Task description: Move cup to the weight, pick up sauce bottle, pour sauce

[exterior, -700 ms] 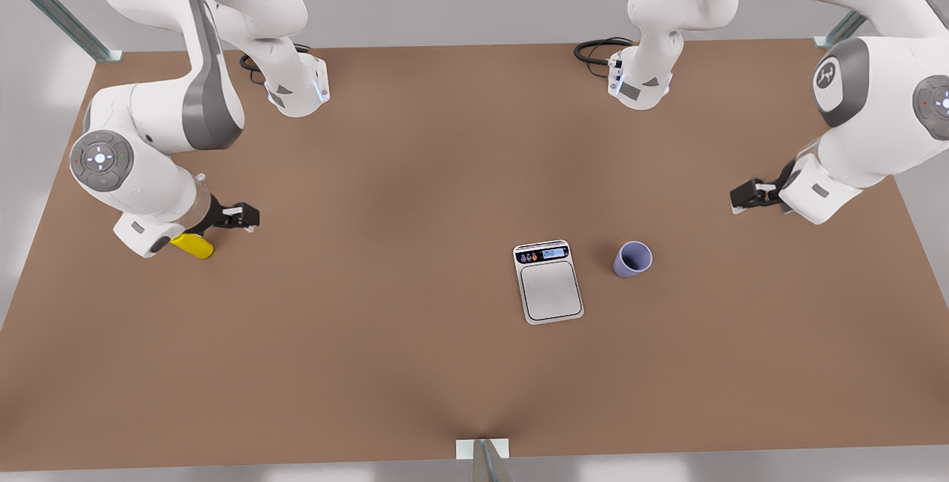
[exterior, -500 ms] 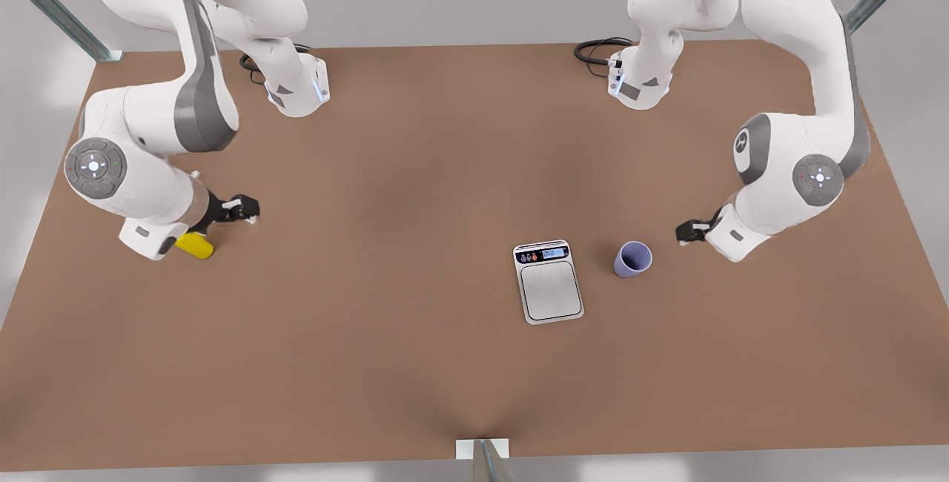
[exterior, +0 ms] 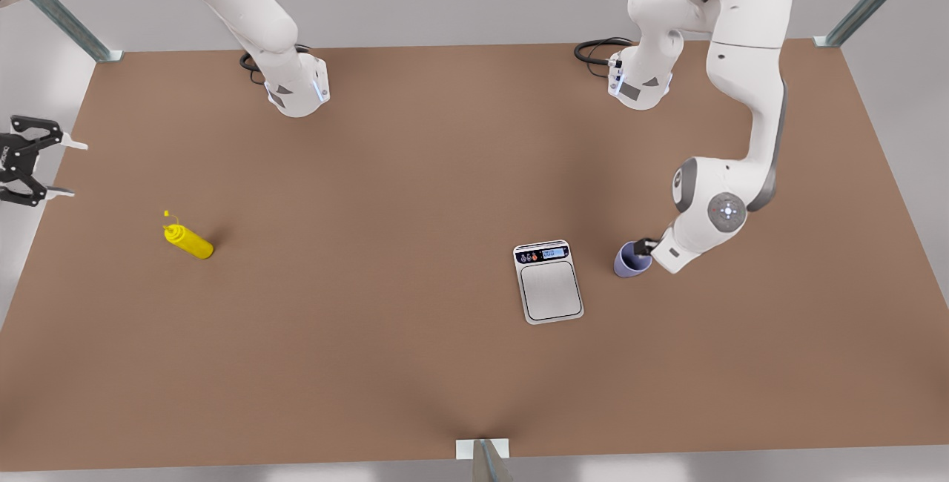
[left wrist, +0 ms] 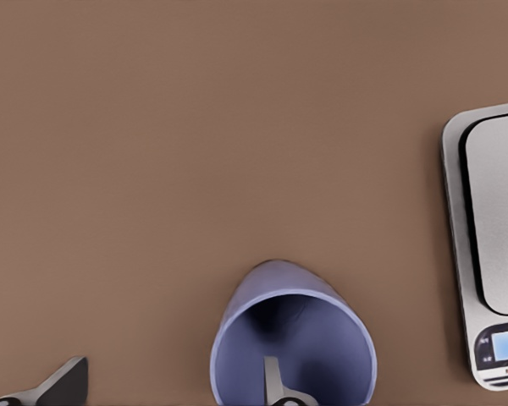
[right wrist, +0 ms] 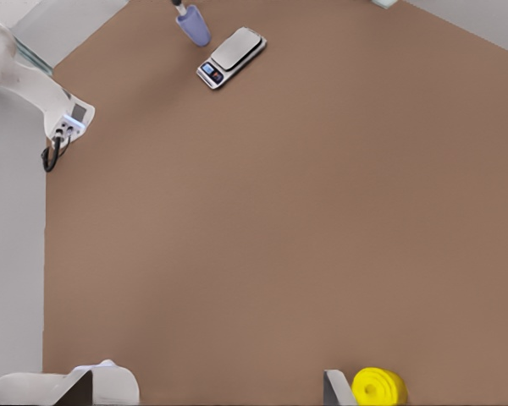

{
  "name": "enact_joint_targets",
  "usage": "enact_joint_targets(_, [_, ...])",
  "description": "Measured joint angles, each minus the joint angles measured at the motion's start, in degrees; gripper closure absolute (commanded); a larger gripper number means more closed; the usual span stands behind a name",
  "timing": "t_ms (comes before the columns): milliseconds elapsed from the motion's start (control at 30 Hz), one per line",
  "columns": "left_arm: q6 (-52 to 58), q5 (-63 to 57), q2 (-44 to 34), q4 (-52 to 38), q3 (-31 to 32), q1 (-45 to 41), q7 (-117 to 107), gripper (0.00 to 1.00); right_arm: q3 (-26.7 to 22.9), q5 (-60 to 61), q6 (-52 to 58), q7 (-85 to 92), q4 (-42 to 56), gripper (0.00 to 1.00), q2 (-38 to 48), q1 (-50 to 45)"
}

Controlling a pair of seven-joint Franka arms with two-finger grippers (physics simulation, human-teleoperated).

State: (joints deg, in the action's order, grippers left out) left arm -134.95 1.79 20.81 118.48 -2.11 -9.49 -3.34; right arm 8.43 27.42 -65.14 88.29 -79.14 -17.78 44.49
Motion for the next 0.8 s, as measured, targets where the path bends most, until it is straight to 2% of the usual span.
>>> enact_joint_targets(100, [-0.2, 0.0, 1.1, -0.1, 0.0, 0.0, 0.0, 0.0, 0.0, 1.8, -0.1, 6.4, -0.1, 0.0, -11.1, 2.0])
enact_joint_targets(233, [-0.2, 0.0, 3.1, -0.2, 0.1, -0.1, 0.0, 0.0, 0.0, 6.4, -4.4, 16.0, 0.0, 0.0, -19.6, 4.5])
enact_joint_targets(267, [-0.2, 0.0, 3.3, -0.2, 0.1, -0.1, 0.0, 0.09, -0.1, 8.4, -6.3, 16.4, 0.1, 0.0, -20.2, 5.2])
enact_joint_targets(333, [-0.2, 0.0, 3.9, -0.3, 0.4, -0.1, -0.1, 0.5, -0.1, 10.6, -9.5, 16.7, 0.3, 0.0, -21.7, 7.0])
enact_joint_targets(367, [-0.2, 0.1, 4.1, -0.4, 0.4, -0.1, -0.2, 0.59, 0.0, 11.7, -9.6, 21.8, 0.3, 0.0, -22.7, 8.7])
enact_joint_targets(500, [-0.2, -0.4, 4.5, -0.4, 0.4, -0.1, -0.4, 0.75, -0.1, 14.5, -9.6, 31.3, 0.0, 0.0, -28.3, 9.7])
enact_joint_targets(533, [-0.2, -1.2, 4.5, -0.5, 0.7, -0.2, -0.5, 0.78, 0.0, 14.3, -9.5, 33.6, -0.1, 0.0, -29.7, 9.7])
enact_joint_targets(800, [-0.1, 0.0, 4.3, -1.7, 1.7, -0.1, -3.1, 0.79, -0.1, 13.4, -9.9, 42.2, -1.4, 0.0, -33.5, 9.6])
